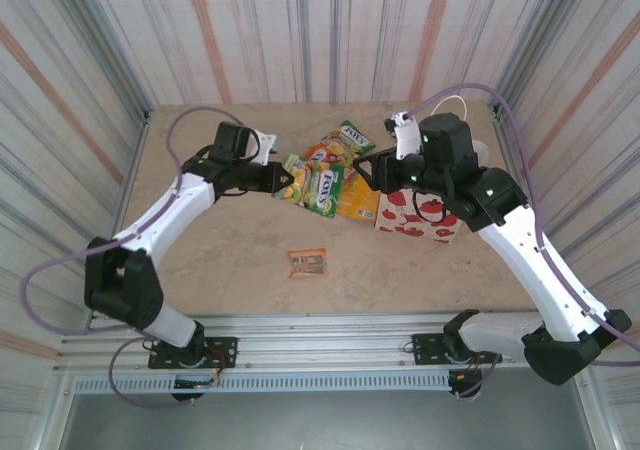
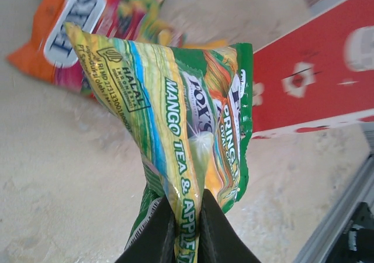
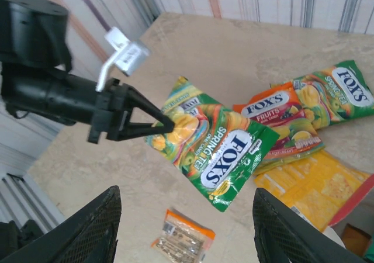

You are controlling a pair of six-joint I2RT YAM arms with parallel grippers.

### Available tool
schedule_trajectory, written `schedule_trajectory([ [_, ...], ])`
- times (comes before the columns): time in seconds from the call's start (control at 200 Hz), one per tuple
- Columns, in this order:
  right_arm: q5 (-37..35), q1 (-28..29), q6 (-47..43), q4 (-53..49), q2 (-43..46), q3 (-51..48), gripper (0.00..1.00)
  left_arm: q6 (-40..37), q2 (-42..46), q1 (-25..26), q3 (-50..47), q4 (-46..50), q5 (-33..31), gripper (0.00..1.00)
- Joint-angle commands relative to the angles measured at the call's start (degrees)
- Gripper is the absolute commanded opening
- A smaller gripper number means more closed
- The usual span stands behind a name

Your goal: Place the snacks into the paper bag

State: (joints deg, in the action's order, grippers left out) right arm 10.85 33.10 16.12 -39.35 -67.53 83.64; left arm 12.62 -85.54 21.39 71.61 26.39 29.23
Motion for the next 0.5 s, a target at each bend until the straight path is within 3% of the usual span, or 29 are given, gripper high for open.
schedule_trajectory([
  [0.0, 4.0, -1.2, 1.4, 2.6, 0.1, -0.9, 0.61, -1.5, 5.2, 0.1, 0.9, -3.0, 3.8, 0.0],
  [0.496, 13.5, -3.8, 4.1, 6.9, -4.2, -0.1, 0.63, 8.5, 13.5, 0.1, 2.0, -21.8, 18.8, 0.0],
])
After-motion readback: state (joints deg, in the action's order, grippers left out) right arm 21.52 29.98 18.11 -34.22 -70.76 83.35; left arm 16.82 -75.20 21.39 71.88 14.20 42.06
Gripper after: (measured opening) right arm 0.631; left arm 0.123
